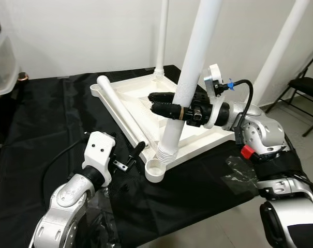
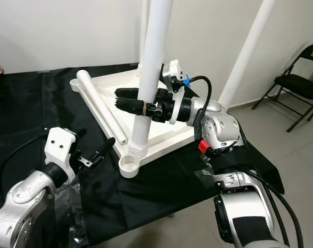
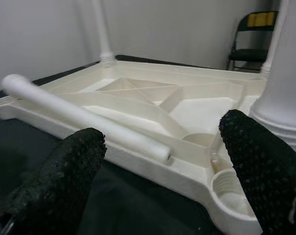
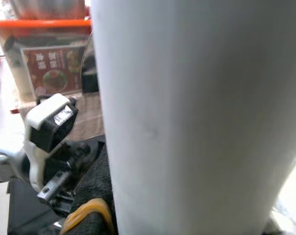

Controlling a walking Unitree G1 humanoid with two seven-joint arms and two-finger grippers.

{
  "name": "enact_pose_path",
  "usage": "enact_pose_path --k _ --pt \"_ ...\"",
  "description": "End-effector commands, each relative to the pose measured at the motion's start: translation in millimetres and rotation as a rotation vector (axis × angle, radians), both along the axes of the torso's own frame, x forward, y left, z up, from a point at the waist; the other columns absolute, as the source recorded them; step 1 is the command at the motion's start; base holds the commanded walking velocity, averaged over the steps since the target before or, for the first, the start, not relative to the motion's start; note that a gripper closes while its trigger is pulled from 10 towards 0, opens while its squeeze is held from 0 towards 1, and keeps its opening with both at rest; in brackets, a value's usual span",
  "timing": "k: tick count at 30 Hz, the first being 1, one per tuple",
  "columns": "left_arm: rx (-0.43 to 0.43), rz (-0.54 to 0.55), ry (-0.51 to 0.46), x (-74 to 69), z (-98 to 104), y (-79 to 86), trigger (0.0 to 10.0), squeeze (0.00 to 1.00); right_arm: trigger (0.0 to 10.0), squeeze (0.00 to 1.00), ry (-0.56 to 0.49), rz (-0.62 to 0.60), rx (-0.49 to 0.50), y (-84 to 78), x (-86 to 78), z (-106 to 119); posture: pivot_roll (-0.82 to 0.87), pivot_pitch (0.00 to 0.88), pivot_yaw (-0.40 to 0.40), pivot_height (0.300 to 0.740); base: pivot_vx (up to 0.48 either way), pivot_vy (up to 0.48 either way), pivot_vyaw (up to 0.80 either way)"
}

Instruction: Building children table

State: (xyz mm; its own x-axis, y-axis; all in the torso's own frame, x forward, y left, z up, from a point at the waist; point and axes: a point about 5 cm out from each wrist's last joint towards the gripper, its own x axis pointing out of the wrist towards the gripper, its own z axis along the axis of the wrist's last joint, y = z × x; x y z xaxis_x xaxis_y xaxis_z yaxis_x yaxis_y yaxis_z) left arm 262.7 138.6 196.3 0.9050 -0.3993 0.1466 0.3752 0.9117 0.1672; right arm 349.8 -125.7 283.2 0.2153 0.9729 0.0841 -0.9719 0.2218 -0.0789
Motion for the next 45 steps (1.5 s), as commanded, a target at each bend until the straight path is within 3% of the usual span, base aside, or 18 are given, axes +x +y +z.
enact_pose_path --k 1,3,6,14,19,26,42,45 --pt "0.013 -0.006 0.006 -1.6 1 2.6 10.0 0.0 10.0 0.0 -0.035 0.019 -0.018 6.8 0.1 6 0.08 0.109 -0.067 0.74 0.0 0.0 0.0" --pt "0.029 -0.035 0.01 -2.8 1 4.4 10.0 0.0 10.0 0.0 -0.014 0.072 -0.025 5.4 -1.7 5 0.08 0.125 -0.066 0.74 0.0 0.0 0.0" --pt "0.011 -0.161 0.049 -9.0 0 3.9 10.0 0.0 10.0 0.0 -0.005 0.196 -0.035 0.8 -6.2 1 0.09 0.142 -0.068 0.74 0.0 0.0 0.0" --pt "0.042 -0.354 0.099 -23.5 -3 -3.4 10.0 0.0 10.0 0.0 -0.01 0.265 -0.083 -1.7 -1.4 -3 0.1 0.198 -0.062 0.74 0.0 0.0 0.0" --pt "0.055 -0.335 0.106 -23.9 -4 0.4 10.0 0.0 10.0 0.0 -0.039 0.27 -0.109 -14.4 3.1 10 0.1 0.22 -0.054 0.74 0.0 0.0 0.0" --pt "0.054 -0.355 0.116 -28.2 -5 -1.5 10.0 0.0 10.0 0.0 -0.07 0.279 -0.123 -19.0 4.5 20 0.1 0.23 -0.049 0.74 0.0 0.0 0.0" --pt "0.059 -0.346 0.099 -31.1 -2 -5.4 10.0 0.0 10.0 0.0 -0.127 0.271 -0.171 -7.0 13.4 16 0.11 0.209 -0.058 0.74 0.0 0.0 0.0" --pt "0.059 -0.343 0.088 -31.7 0 -6.3 10.0 0.0 10.0 0.0 -0.142 0.286 -0.187 3.8 14.1 9 0.11 0.201 -0.063 0.74 0.0 0.0 0.0"
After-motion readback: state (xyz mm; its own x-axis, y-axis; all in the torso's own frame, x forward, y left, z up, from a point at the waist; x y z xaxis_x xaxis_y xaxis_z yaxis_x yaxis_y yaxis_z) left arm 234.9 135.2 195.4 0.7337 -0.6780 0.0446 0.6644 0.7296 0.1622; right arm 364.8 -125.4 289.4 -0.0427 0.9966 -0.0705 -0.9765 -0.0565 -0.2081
